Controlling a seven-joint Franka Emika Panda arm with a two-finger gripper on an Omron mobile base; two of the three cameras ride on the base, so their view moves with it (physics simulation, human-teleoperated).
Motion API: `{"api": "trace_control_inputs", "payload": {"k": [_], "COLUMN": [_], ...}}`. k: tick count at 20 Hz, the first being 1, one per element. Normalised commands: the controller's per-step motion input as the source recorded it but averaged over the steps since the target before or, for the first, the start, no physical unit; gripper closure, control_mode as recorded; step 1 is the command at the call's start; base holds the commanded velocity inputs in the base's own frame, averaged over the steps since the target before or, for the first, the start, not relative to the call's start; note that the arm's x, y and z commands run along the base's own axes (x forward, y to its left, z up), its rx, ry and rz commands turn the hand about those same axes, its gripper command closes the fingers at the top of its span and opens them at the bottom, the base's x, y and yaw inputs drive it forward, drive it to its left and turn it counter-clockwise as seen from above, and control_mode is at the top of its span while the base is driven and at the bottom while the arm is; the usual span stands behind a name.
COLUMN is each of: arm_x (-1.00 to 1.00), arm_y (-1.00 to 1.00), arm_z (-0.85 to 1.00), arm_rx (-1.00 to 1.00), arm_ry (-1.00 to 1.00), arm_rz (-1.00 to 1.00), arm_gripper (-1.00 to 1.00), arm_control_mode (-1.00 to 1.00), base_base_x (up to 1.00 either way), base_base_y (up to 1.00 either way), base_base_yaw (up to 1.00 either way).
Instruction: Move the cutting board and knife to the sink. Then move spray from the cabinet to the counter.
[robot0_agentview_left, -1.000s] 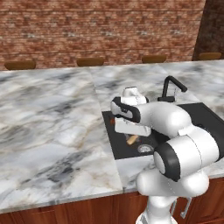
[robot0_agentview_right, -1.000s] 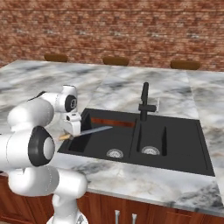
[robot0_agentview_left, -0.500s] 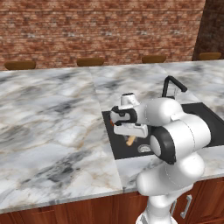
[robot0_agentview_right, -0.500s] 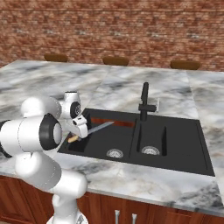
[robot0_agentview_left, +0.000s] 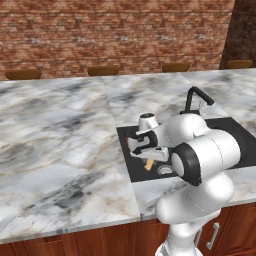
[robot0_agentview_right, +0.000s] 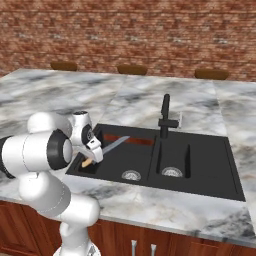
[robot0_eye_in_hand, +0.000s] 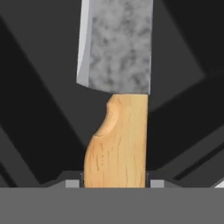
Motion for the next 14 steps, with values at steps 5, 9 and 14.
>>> {"api": "trace_control_inputs", "payload": {"k": [5,9,14], "arm_x": [0.05,0.37,0.68], "arm_y": [0.0,0.0,0.0], "arm_z": [-0.4,-0.32,-0.4], "arm_rx": [-0.04,-0.03,0.0], "arm_ry": [-0.17,-0.12,-0.02], "arm_rz": [0.0,0.0,0.0], "arm_gripper": [1.0,1.0,1.0], "arm_control_mode": [-1.0,-1.0,-1.0], "base_base_x": [0.0,0.0,0.0], "base_base_y": [0.0,0.0,0.0], "base_base_yaw": [0.0,0.0,0.0]}}
